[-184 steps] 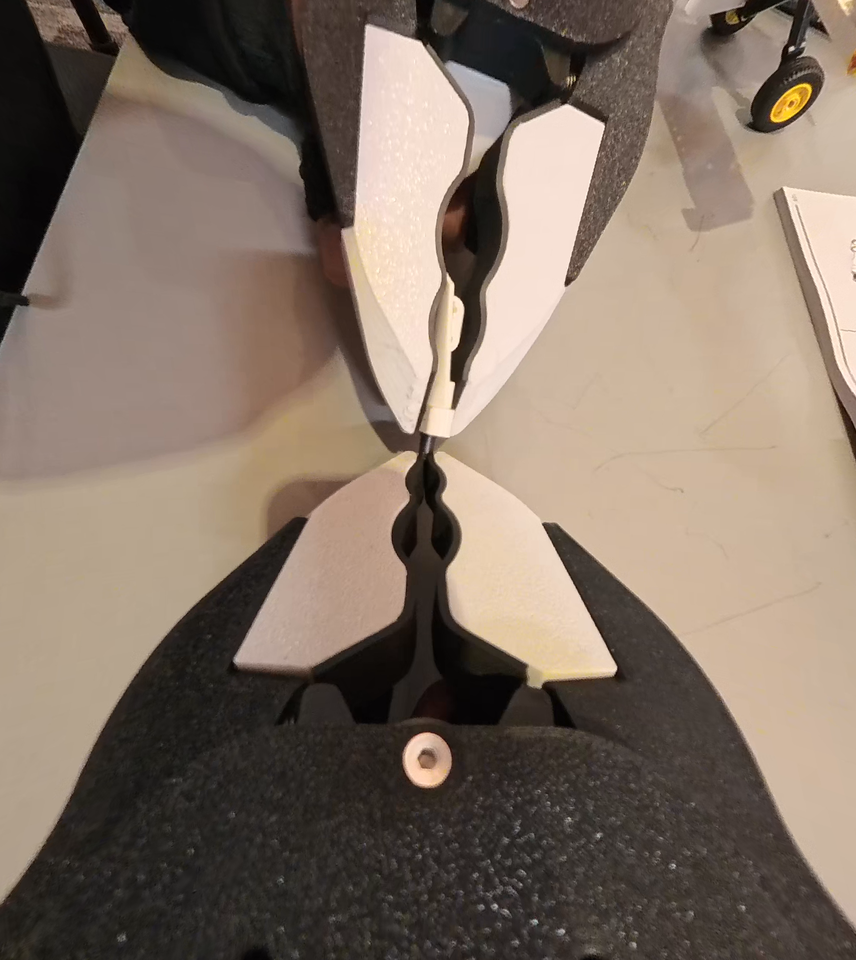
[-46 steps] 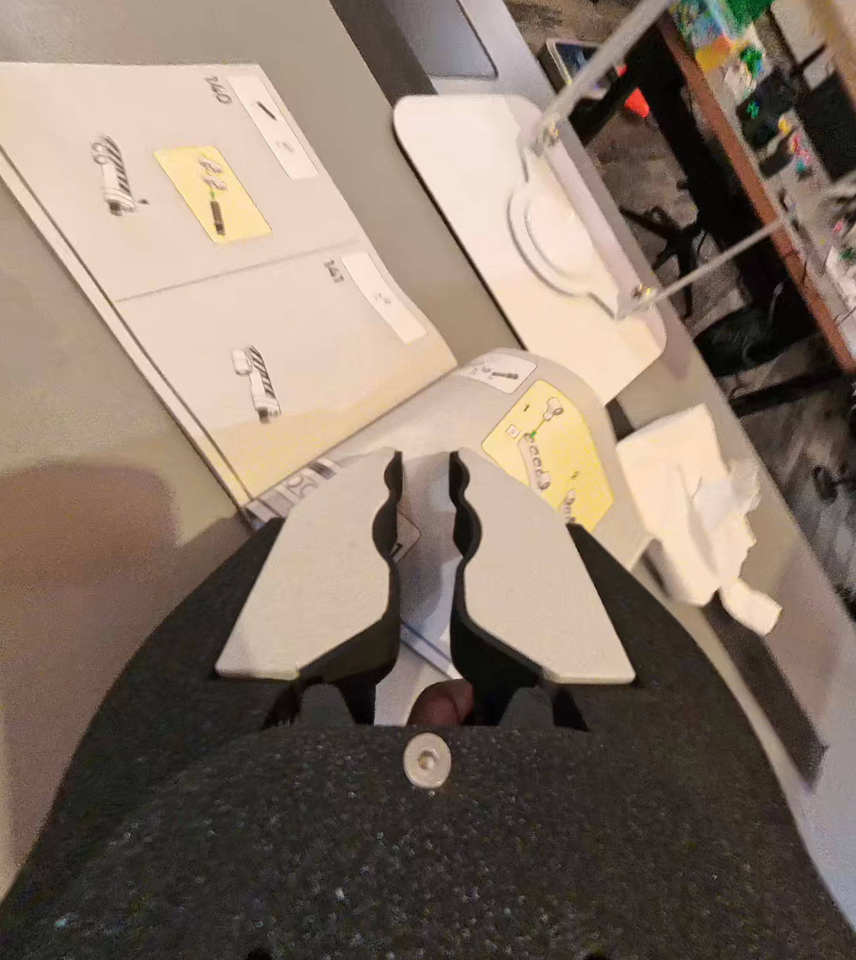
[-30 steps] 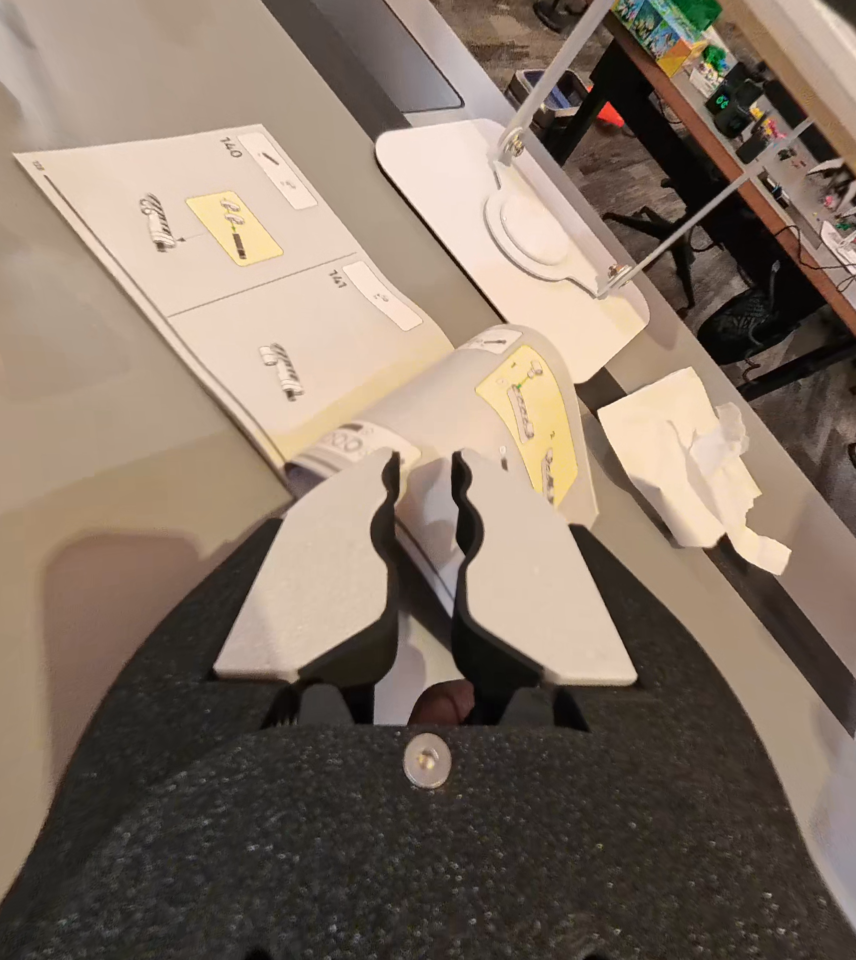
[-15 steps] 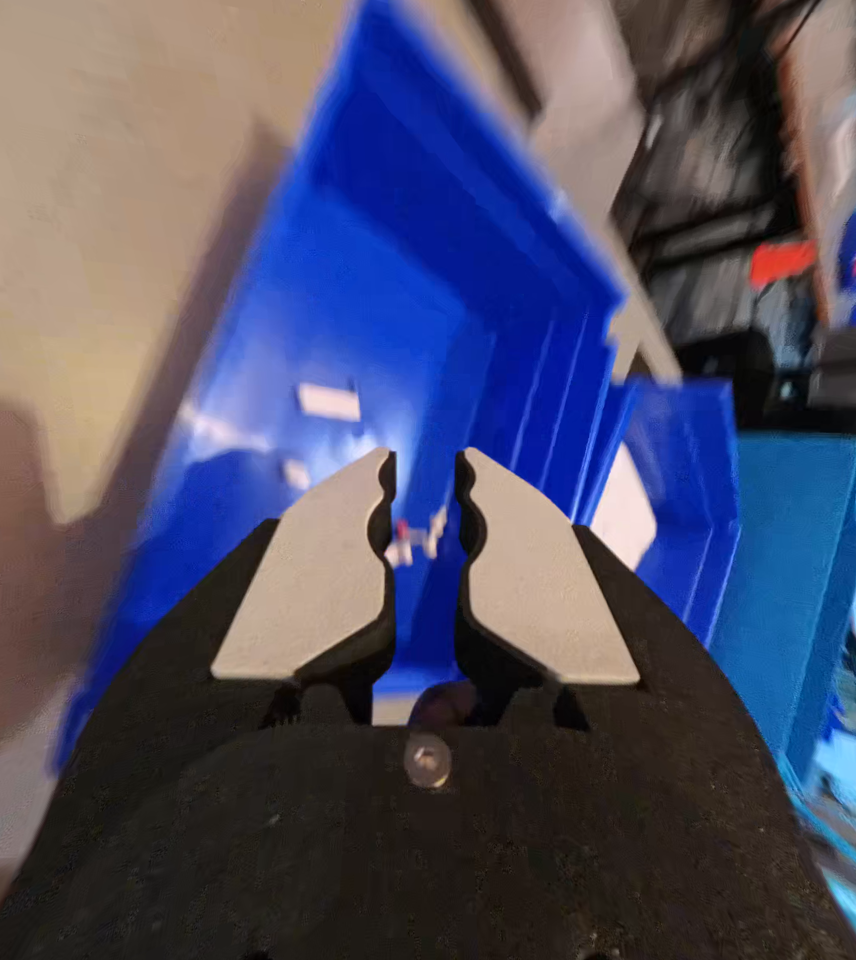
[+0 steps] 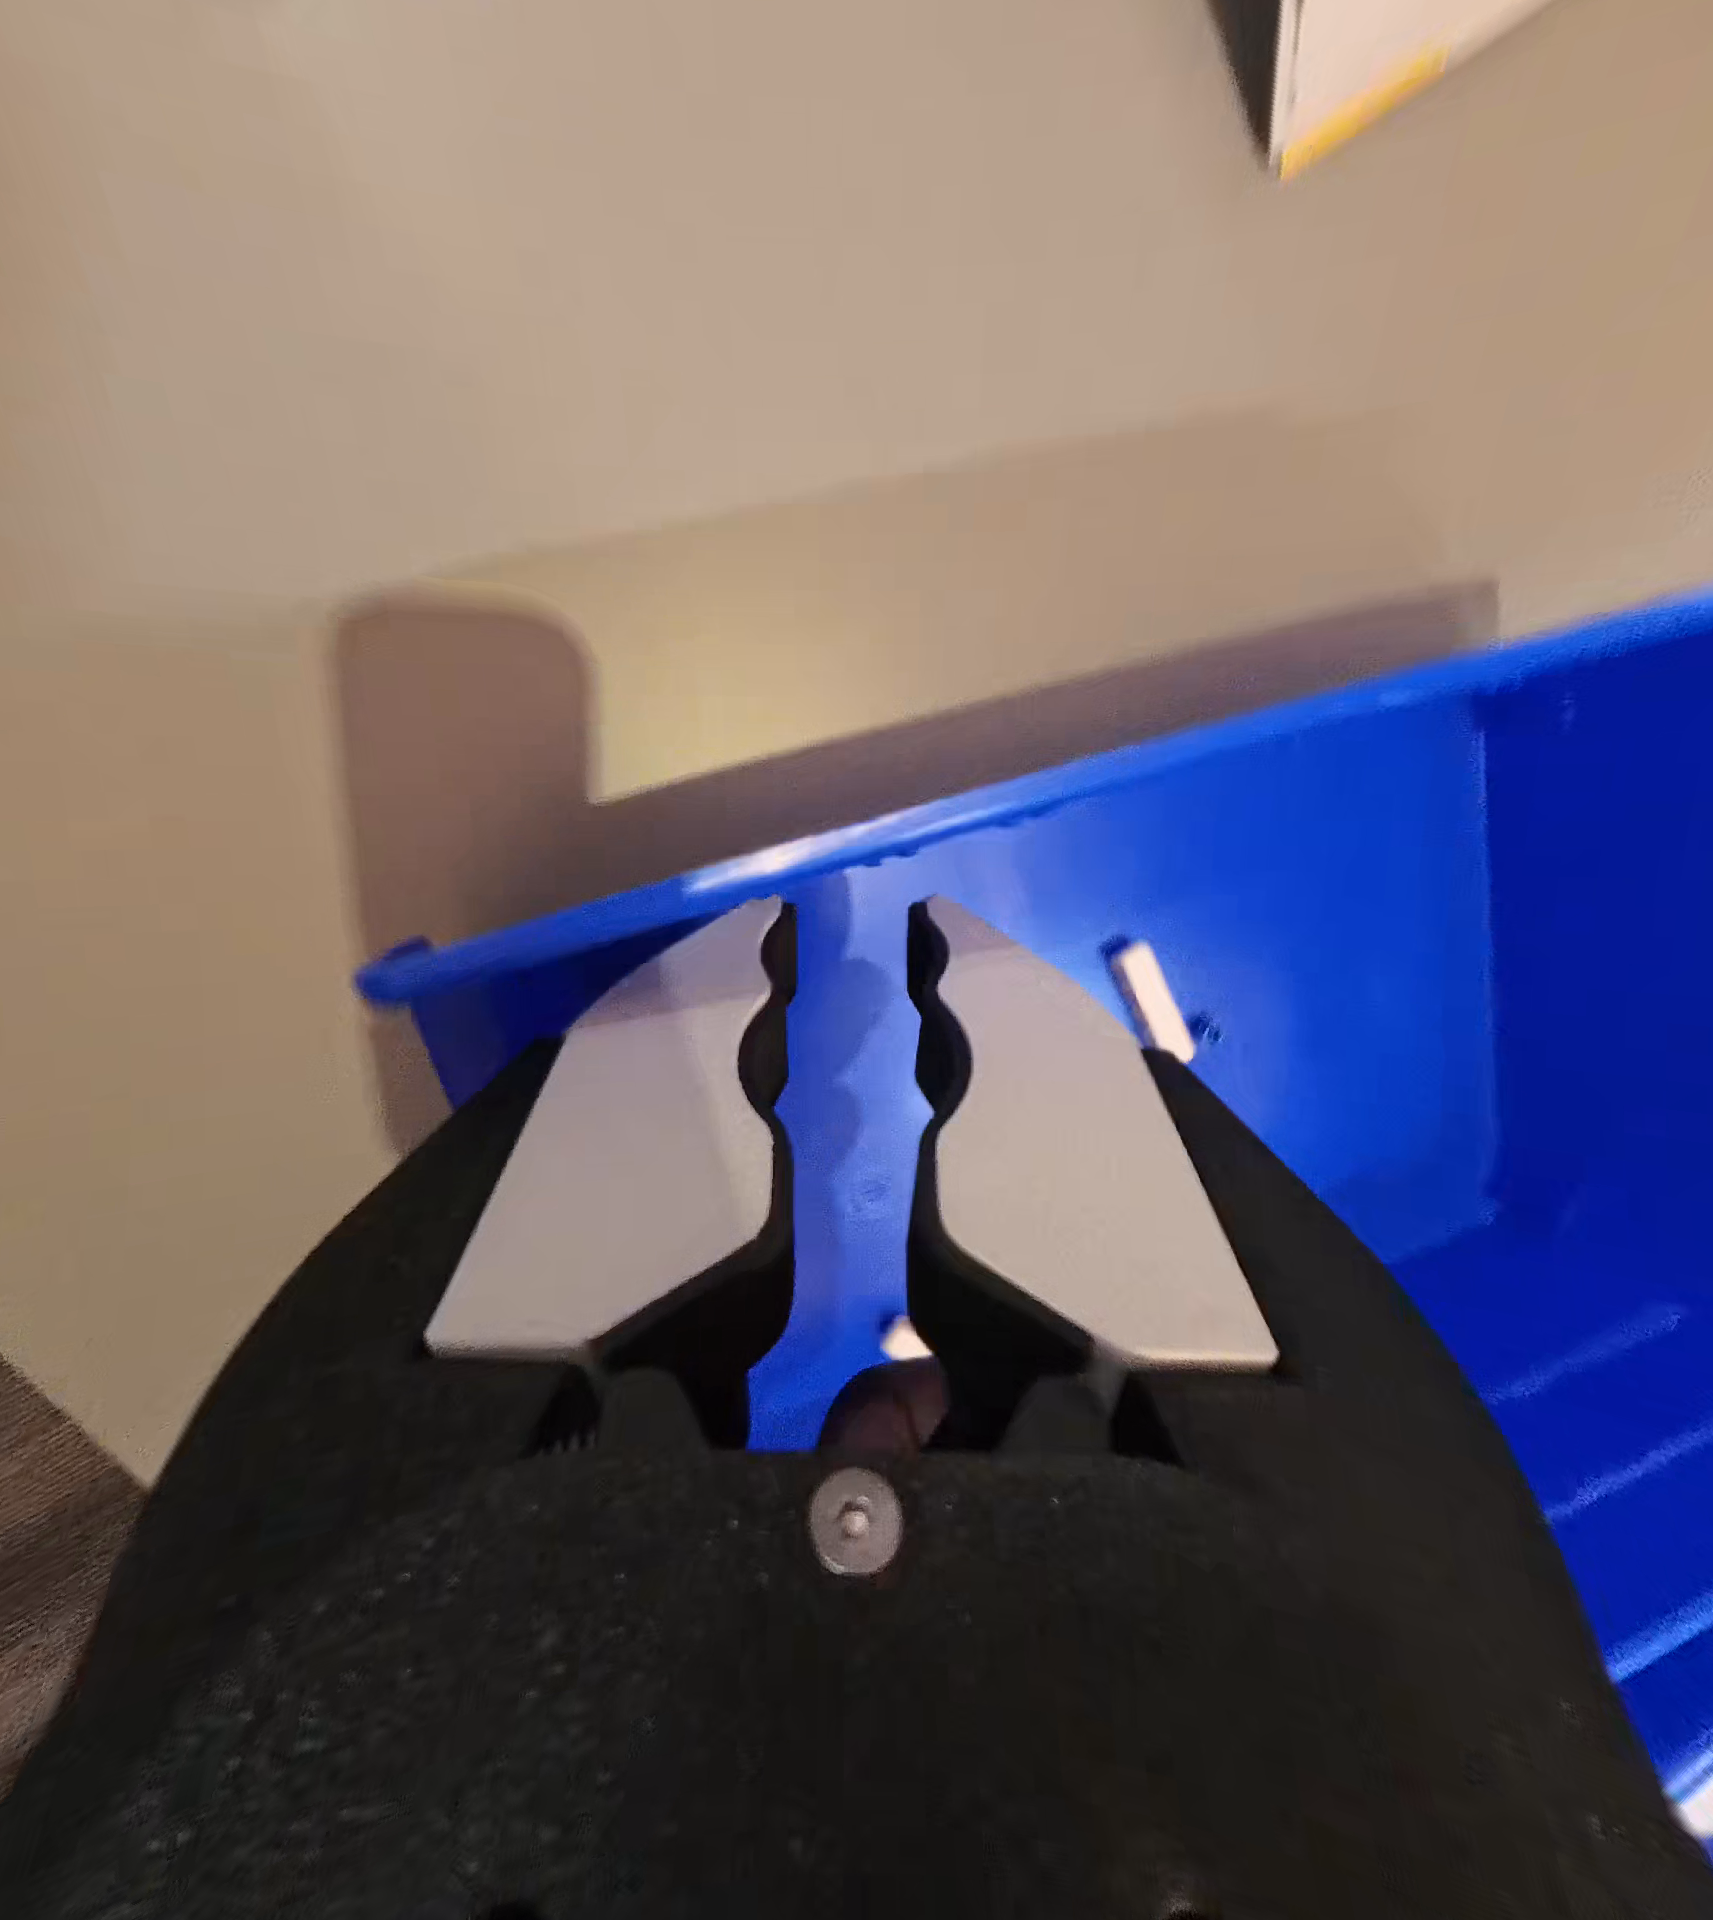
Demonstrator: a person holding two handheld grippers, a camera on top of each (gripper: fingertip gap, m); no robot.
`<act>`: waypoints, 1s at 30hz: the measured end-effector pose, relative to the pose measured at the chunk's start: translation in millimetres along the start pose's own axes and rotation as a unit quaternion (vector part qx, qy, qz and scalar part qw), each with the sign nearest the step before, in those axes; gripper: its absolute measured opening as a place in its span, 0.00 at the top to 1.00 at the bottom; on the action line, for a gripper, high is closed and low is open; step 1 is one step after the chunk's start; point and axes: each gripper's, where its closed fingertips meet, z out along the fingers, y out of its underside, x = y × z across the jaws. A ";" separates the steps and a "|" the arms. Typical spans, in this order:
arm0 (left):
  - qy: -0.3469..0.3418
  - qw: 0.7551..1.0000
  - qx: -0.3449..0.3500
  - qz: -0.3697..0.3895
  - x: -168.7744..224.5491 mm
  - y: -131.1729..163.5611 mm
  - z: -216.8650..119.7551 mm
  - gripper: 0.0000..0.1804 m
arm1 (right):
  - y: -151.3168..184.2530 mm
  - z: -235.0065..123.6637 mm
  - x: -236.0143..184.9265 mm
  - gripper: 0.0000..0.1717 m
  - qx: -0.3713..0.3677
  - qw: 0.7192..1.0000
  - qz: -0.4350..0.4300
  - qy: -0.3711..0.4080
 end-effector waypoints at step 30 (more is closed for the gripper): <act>0.002 1.000 0.005 0.008 2.5 0.1 -2.3 0.71 | 0.7 -1.7 48.9 0.95 -0.060 0.997 -0.016 -0.053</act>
